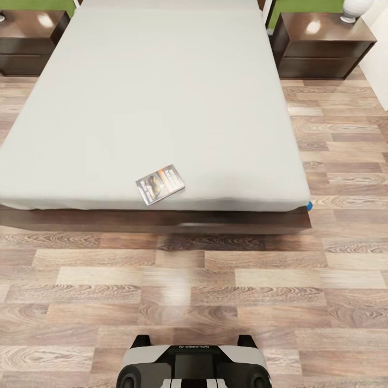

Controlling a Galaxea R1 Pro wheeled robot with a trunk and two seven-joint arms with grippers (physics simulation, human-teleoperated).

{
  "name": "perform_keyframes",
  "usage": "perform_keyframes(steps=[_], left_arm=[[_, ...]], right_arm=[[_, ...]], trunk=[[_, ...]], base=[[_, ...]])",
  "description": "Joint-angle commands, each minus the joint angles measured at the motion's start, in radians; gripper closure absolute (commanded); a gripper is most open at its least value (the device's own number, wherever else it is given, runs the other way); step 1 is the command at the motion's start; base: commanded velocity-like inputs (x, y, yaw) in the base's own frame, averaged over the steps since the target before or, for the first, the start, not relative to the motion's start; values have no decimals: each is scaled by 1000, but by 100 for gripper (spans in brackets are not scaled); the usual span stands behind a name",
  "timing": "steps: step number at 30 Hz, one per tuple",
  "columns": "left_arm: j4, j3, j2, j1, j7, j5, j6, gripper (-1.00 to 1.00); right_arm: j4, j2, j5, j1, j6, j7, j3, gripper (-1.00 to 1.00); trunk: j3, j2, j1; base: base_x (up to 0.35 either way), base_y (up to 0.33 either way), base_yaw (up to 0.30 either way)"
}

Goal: In the bedroom, move the book from the bed onto either nightstand, and place the two sandals side by side next to the bed.

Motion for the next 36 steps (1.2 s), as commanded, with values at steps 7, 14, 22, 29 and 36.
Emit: perform_keyframes(steps=[7,14,22,29,36], left_arm=[[0,-8,0,0,7,1,-3,-100],[1,-7,-1,-2,8,2,-2,-100],[1,-7,-1,-2,8,1,3,-100],[2,-6,-1,-2,10,1,5,-100],[1,-6,-1,-2,14,1,5,-100]], right_arm=[[1,-12,5,-7,-5,-3,-16,-100],[0,-16,4,-24,-5,-4,-20,-100],[0,-20,4,-44,-6,-5,-22,-100],[-1,-36,-24,-69,-6,-5,-42,-100],[-6,-42,-72,-87,-5,-5,-59,-100]], trunk=[[0,0,0],[0,0,0],[0,0,0],[0,0,0],[0,0,0]], base=[[-34,0,0],[-6,0,0],[-1,0,0],[0,0,0],[0,0,0]])
